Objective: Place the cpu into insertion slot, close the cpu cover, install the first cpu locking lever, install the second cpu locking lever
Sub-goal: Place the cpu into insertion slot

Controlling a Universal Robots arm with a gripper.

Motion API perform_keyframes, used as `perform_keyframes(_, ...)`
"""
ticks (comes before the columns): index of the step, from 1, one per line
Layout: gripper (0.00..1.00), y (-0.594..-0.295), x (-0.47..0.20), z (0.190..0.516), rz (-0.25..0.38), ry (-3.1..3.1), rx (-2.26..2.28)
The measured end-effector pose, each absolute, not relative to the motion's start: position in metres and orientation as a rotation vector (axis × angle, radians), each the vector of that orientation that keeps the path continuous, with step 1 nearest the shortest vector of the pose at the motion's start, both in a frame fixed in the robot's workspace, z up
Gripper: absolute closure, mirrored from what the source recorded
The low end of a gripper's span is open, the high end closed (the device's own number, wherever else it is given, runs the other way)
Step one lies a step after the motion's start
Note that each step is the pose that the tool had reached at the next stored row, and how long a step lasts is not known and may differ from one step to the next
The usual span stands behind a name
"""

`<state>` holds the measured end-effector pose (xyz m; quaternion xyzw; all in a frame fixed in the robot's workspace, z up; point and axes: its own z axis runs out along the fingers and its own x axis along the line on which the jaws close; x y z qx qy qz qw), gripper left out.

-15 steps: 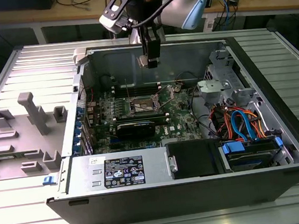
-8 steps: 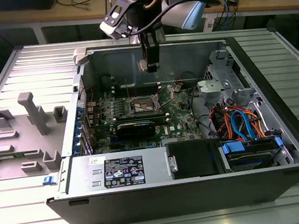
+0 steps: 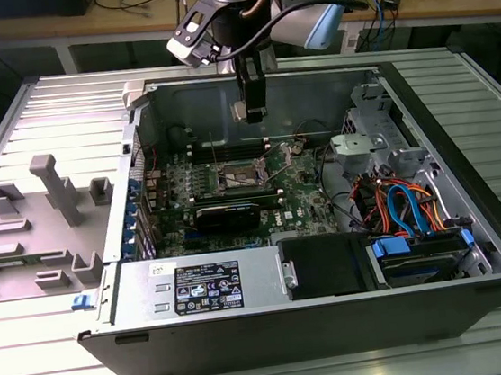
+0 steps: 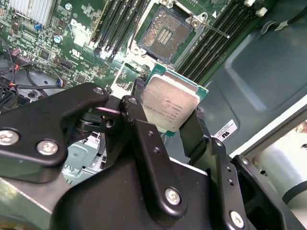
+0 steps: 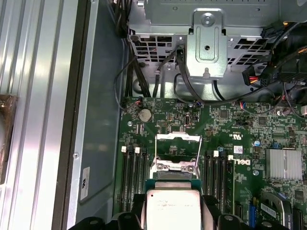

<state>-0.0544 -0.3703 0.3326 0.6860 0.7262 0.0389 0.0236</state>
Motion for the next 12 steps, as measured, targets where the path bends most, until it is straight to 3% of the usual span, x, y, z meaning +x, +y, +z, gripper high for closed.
perform_keyframes(12, 0.46, -0.3704, -0.0544, 0.3312, 0.119, 2.221, 2.149)
